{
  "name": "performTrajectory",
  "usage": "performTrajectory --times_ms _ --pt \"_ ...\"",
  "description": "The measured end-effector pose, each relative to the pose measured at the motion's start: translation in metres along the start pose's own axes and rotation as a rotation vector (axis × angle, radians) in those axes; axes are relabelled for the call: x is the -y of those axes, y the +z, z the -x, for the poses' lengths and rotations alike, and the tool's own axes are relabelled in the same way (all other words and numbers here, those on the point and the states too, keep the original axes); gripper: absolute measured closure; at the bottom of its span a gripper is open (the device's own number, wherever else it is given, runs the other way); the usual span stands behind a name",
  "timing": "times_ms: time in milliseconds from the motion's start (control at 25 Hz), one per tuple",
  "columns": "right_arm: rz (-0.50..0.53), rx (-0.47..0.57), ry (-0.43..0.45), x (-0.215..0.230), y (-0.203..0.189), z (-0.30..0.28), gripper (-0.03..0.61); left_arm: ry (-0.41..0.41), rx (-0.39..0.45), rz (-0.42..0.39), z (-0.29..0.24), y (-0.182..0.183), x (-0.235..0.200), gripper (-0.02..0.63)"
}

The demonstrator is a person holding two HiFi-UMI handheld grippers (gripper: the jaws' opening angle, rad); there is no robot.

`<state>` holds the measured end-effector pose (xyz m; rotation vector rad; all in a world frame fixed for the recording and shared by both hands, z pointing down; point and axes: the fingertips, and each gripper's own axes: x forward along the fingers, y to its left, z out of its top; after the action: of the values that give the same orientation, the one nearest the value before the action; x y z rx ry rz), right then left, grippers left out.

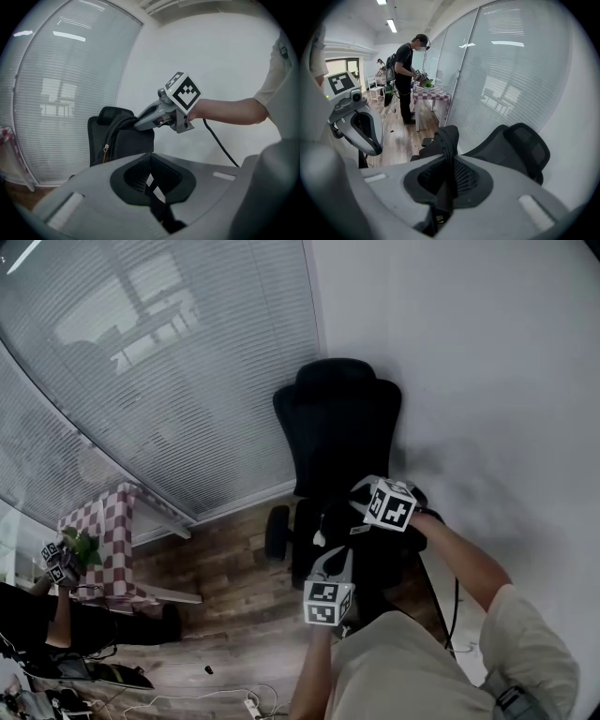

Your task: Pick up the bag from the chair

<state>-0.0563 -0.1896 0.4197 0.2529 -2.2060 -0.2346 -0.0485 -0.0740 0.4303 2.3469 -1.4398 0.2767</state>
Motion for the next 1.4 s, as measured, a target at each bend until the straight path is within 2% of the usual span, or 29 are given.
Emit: performTrajectory --times_ms 200,480,720,920,1400 --pt "0.004 0.002 0.011 -0.002 0.001 -0.004 0.549 -0.016 -0.007 -0.039 -0.003 0.006 -0.001 0.607" --pt "0.000 -0.006 0.032 -0.006 -0.013 -0.012 0.549 -0.038 -0.030 -0.049 -0.019 -0.008 0.011 0.607" --pt "-0.001 -0.009 0.037 -0.010 -0.012 -0.015 0.549 -0.008 0.001 0.009 -0.016 -0.001 0.011 0.607" --pt "0.006 -0.010 0.053 -0.010 -0.014 -0.028 0.549 0.000 -0.020 0.014 -0.019 -0.014 0.006 0.607" --pt "0.034 -0.019 0.046 -0.015 0.001 -0.029 0.549 0.045 0.004 0.031 0.000 -0.010 -0.005 0.607"
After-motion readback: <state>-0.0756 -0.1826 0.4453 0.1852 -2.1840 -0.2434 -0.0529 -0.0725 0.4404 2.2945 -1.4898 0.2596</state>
